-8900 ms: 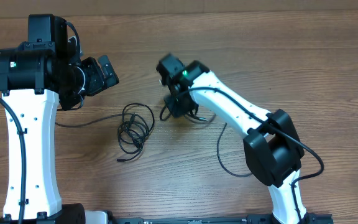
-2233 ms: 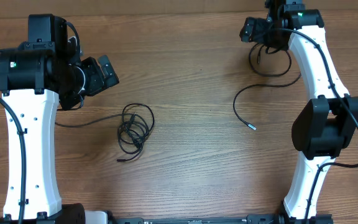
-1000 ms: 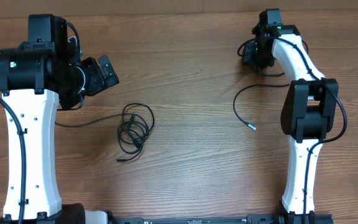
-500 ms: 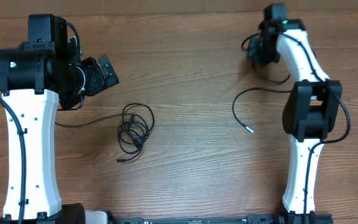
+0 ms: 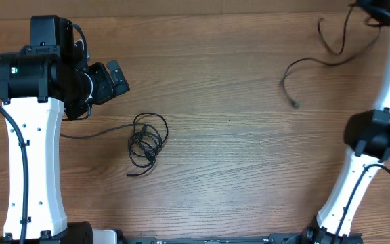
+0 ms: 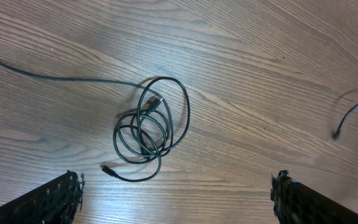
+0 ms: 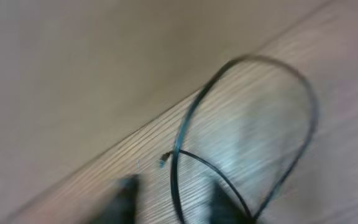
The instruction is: Untangle cables
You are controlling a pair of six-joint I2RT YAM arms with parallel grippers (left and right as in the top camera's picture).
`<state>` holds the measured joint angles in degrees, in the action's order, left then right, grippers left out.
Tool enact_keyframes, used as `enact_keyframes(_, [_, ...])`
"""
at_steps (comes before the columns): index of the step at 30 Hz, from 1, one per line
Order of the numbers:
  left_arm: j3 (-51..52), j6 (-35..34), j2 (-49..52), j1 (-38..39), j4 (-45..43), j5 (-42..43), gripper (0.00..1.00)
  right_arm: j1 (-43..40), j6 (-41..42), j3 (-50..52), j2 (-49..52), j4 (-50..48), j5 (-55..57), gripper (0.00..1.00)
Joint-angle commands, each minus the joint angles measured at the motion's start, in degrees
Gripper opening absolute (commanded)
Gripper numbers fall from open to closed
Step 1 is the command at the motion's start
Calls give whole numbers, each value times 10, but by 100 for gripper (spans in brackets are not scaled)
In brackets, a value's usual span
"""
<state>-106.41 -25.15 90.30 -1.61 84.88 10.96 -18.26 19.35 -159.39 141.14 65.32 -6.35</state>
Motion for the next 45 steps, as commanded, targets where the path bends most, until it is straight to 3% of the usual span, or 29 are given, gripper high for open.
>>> enact_keyframes(1, [2,-6,5,2,0,5,100,-22,30,7,-15,17,-42,99])
enact_keyframes(14, [2,-6,5,2,0,5,99,-6,30,110,-9,175,-28,100])
enact_keyframes(21, [2,-6,5,2,0,5,100,31,29,204,-9,214,-28,100])
enact_keyframes(27, [2,-6,5,2,0,5,100,89,-6,301,-9,200,-27,84])
enact_keyframes(35, [2,-6,5,2,0,5,100,147,-9,359,-9,144,45,75])
enact_keyframes(41, [2,-6,5,2,0,5,100,168,-62,365,-9,102,71,72])
enact_keyframes(45, [2,-6,5,2,0,5,100,170,-64,369,-8,88,78,50])
